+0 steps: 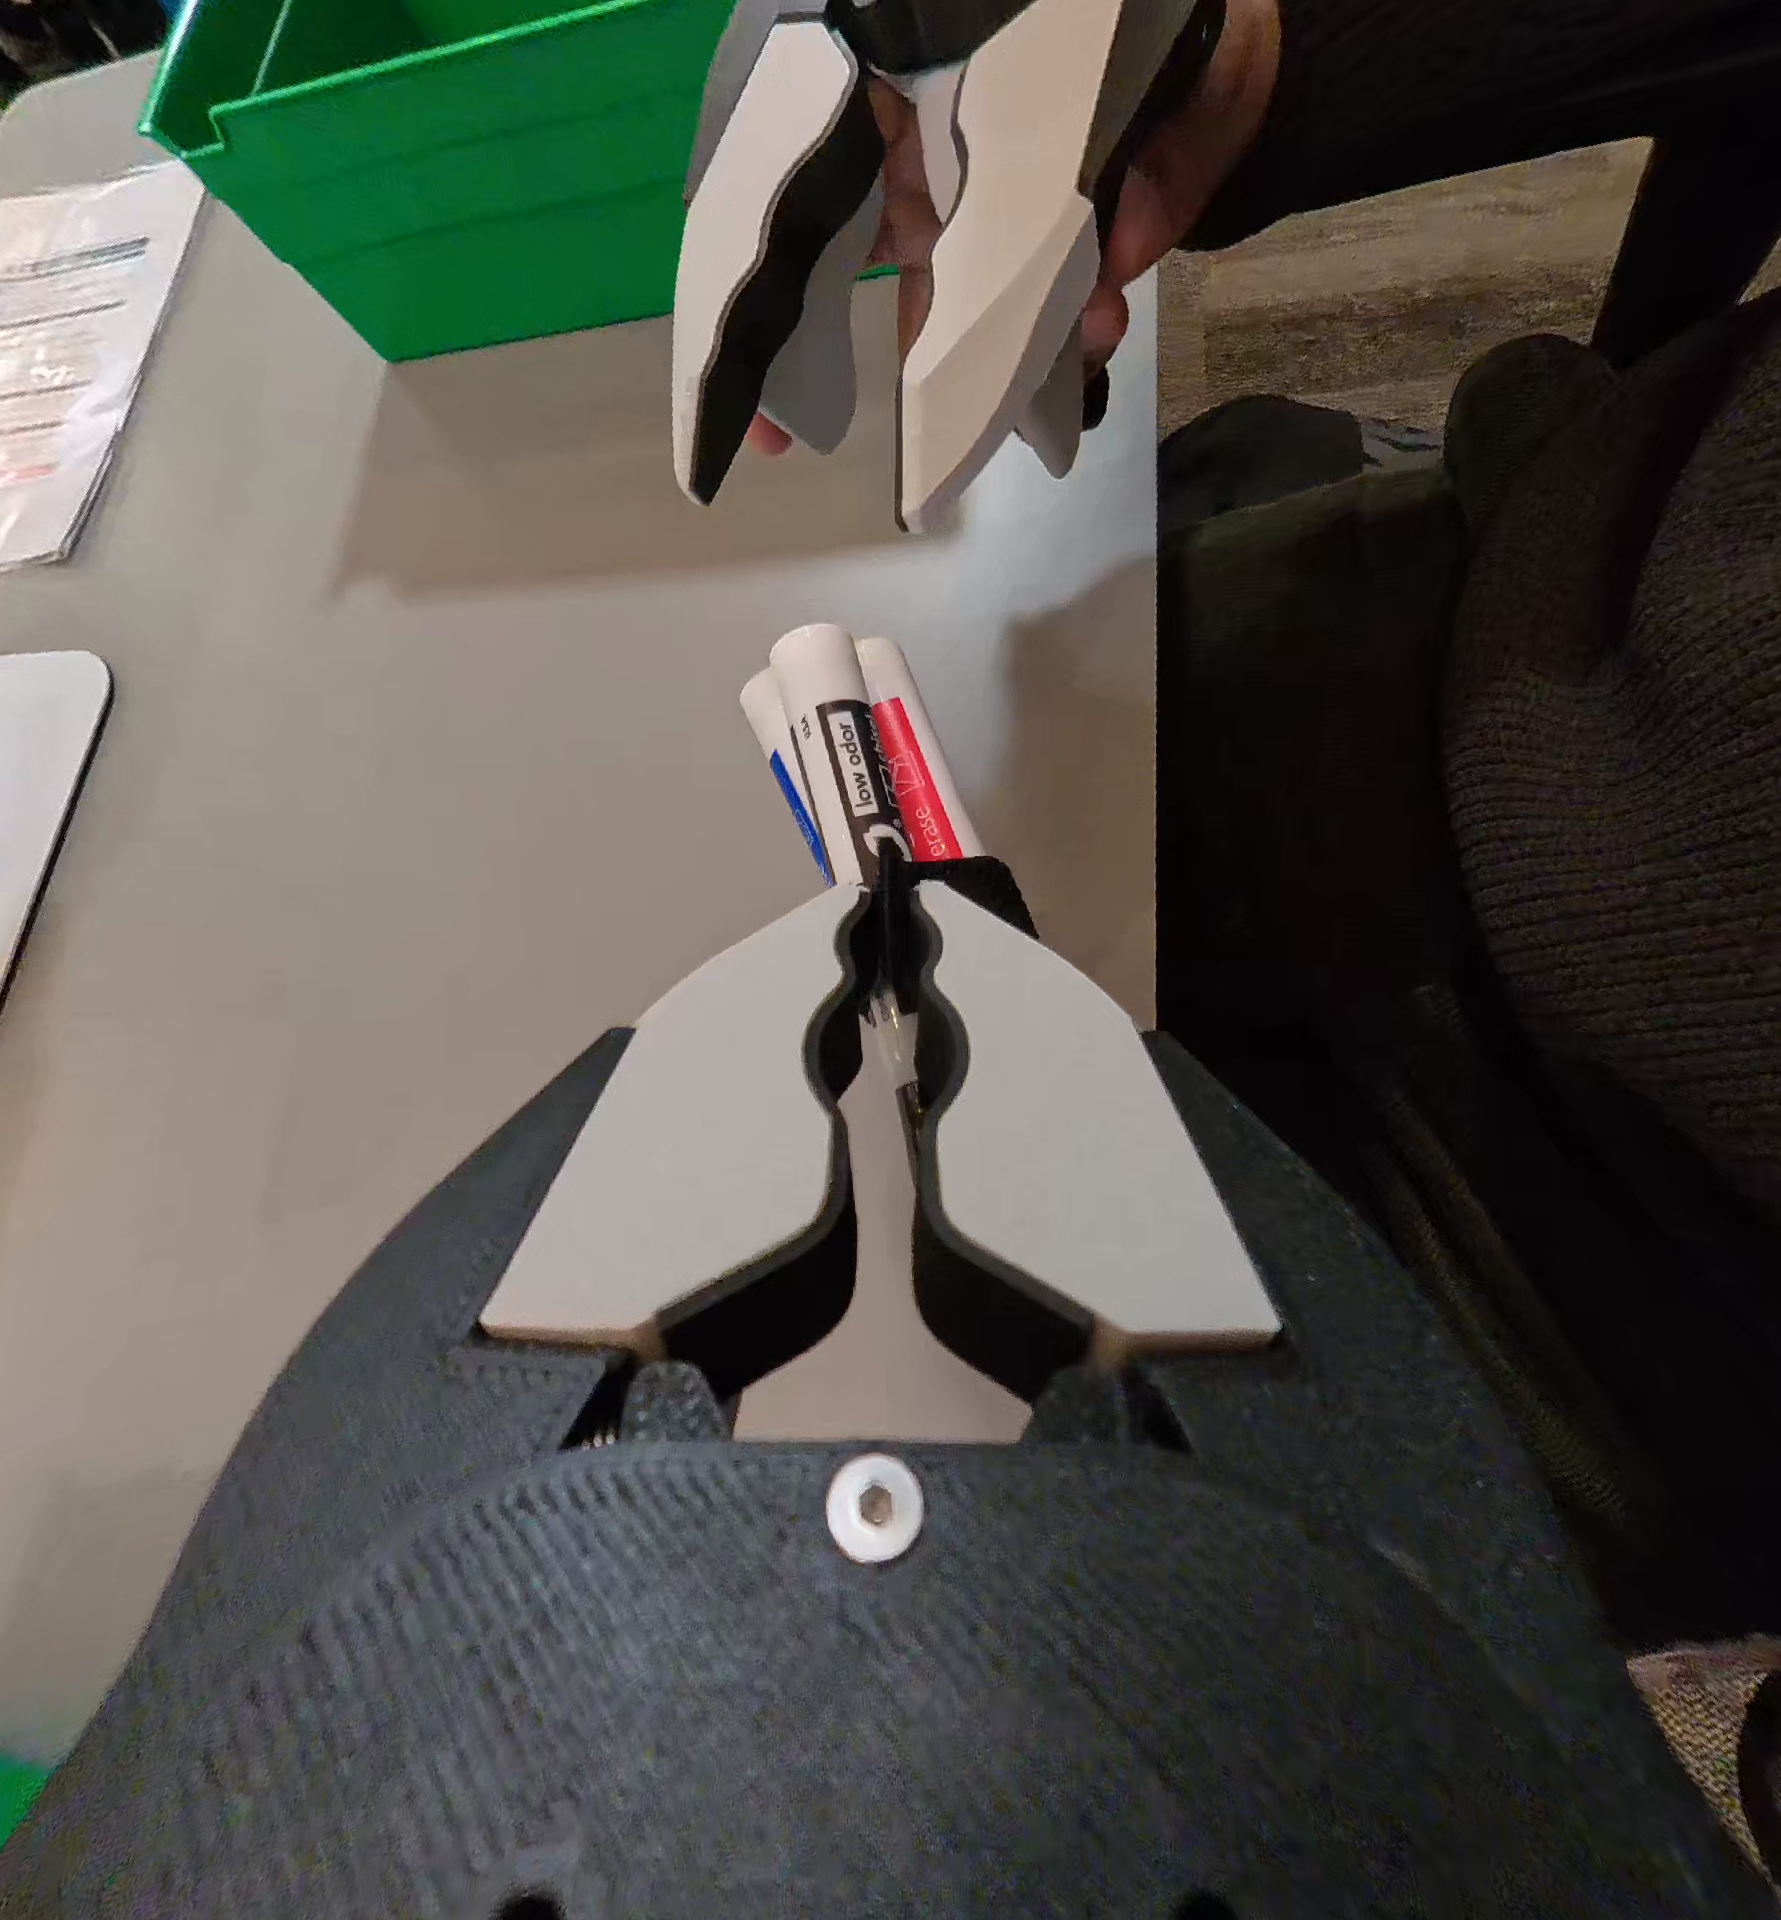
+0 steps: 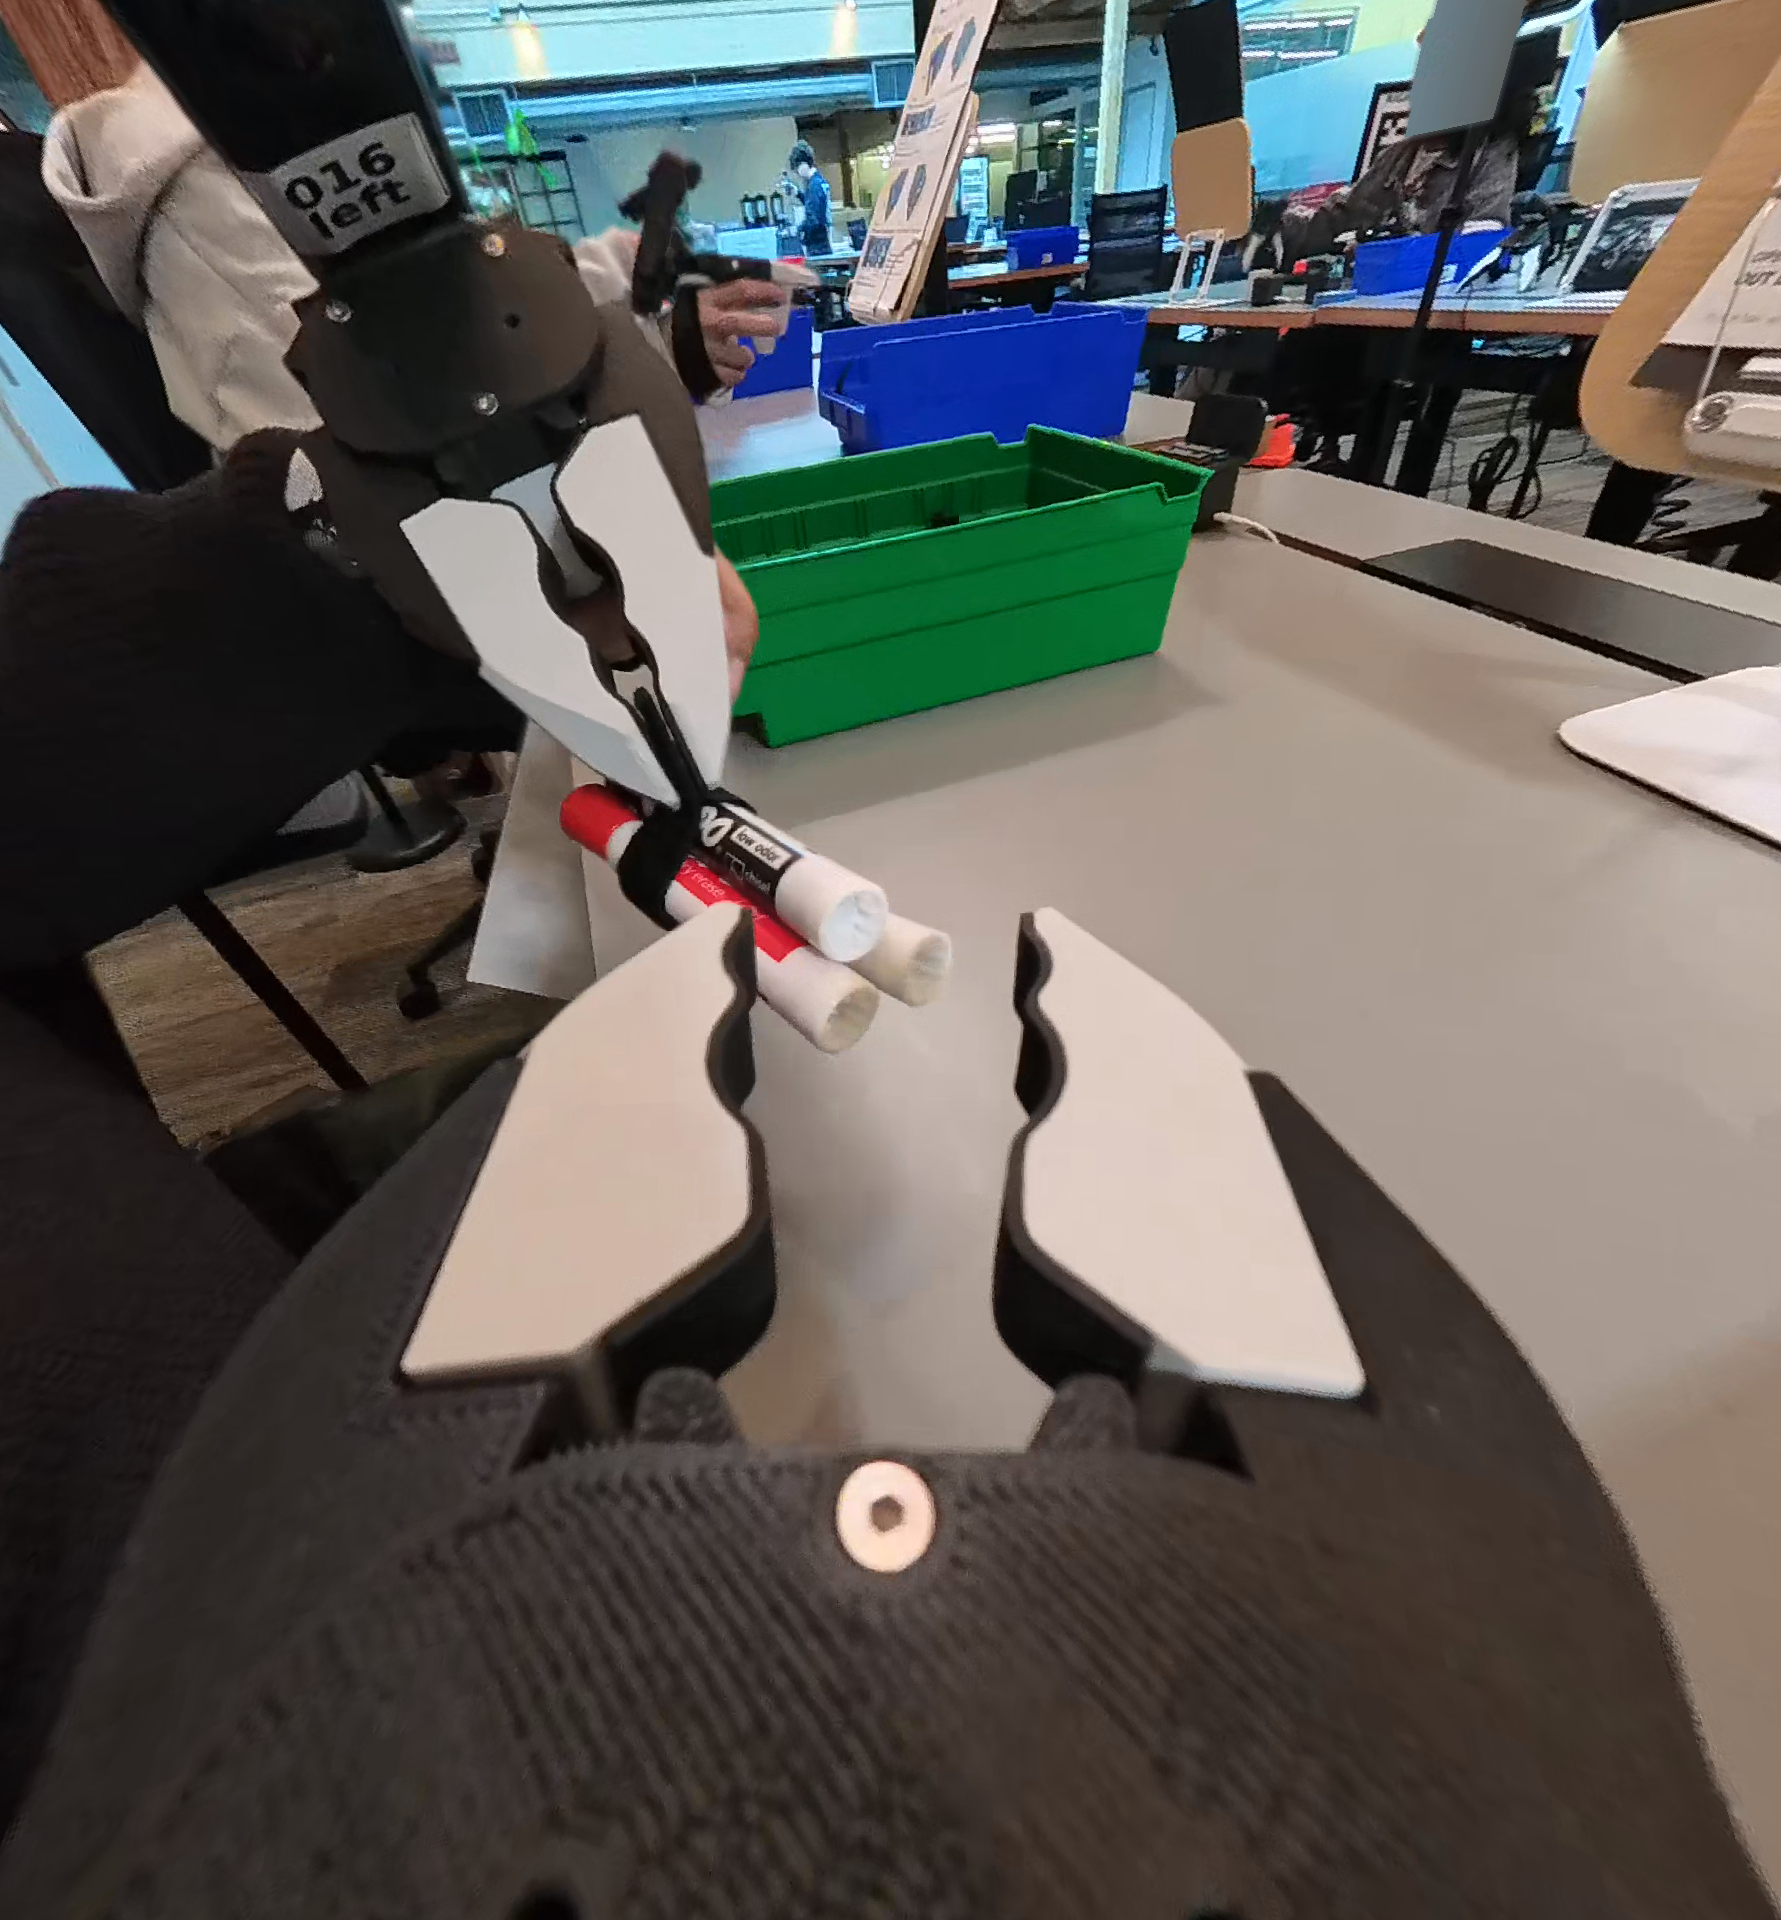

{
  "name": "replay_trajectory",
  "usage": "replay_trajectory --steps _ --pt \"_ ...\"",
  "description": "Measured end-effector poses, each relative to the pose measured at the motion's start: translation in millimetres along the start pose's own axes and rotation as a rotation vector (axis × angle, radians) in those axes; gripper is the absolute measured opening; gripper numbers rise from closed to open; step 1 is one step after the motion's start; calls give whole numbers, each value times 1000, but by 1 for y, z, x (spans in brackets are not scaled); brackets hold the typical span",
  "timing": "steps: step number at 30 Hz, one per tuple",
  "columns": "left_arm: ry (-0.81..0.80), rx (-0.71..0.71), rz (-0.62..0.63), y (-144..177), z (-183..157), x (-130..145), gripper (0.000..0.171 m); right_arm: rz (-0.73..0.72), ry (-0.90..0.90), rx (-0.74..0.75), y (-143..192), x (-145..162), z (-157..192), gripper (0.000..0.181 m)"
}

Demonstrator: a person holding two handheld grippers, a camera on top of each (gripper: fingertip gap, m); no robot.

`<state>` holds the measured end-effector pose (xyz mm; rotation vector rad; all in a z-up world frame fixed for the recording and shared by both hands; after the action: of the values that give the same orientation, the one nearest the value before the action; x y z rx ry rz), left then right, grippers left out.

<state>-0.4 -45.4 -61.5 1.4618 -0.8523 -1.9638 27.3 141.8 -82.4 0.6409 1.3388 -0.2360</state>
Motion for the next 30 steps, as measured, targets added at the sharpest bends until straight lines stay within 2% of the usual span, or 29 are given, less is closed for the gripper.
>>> replay_trajectory --steps 6,14,20,30 --pt "26 -12 -2 2 1 5 7 -14 -31 -29 -4 -2 -3 51" --pt "5 18 -19 -8 9 1 7 6 -31 27 5 5 -3 51" --pt "-86 82 -65 -22 20 -25 7 12 -52 158 37 17 2 50" --pt "-249 256 -100 -73 25 -70 7 -17 -122 394 99 37 19 49"
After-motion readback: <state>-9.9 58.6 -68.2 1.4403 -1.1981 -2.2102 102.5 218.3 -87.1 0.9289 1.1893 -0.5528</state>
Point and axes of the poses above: each gripper's, where its closed fingertips meet, y back along the fingers, x out of its underside, z = x × y across the jaws, the point moved 7 cm from there along y, back along the fingers, and after that the axes turned 9 degrees about z, right-handed, at the moved point
